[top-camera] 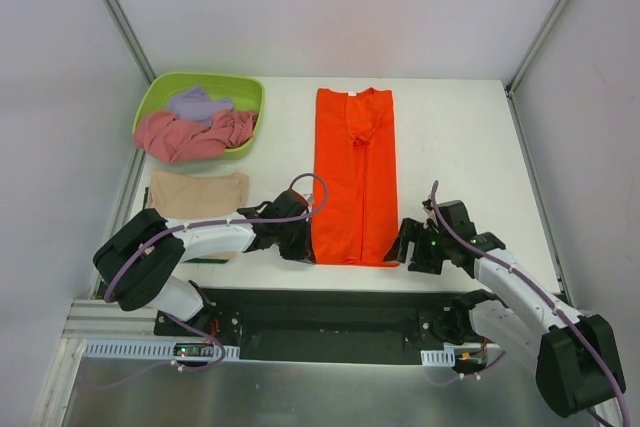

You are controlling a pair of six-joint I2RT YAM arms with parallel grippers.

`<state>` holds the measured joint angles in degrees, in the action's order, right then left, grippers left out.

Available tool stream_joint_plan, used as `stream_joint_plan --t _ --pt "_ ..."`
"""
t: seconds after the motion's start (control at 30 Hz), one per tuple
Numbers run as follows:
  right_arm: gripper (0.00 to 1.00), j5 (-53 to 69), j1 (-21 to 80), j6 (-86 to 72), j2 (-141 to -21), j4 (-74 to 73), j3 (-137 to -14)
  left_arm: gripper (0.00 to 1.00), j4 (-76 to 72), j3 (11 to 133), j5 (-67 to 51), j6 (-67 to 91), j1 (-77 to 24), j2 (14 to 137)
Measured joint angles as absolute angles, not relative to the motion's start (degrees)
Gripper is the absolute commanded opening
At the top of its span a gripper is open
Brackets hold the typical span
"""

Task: Fold and stack the t-shirts
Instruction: Grab the bottom of the folded rectangular tshirt with both arms

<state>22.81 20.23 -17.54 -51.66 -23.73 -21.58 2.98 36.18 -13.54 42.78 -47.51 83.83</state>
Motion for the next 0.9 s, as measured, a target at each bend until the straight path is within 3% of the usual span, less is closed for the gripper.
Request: stream_joint_plan --t 0.27,0.7,0.77,0.8,0.9 --pt "0.49 20.58 21.58 -20.78 -55.81 -20.43 -21.74 0.00 2.98 36.18 -13.54 42.94 -47.51 83.83" --pt "0.22 18.02 22.17 -23.09 -58.17 -19.05 -21.78 0.00 2.96 36.12 -13.54 43.92 -47.51 83.83" --pt "0.12 18.04 22.48 -23.38 -58.26 -18.85 -21.78 0.00 2.92 36.07 -13.52 44.14 -47.51 83.83" --pt "0.01 18.09 22.65 -23.44 -58.26 -18.76 -21.78 0.00 2.92 36.07 -13.54 44.21 -47.51 83.81" --pt "0.01 18.70 23.09 -23.51 -58.15 -18.65 -21.78 0.00 2.94 35.92 -13.56 44.42 -47.51 83.57"
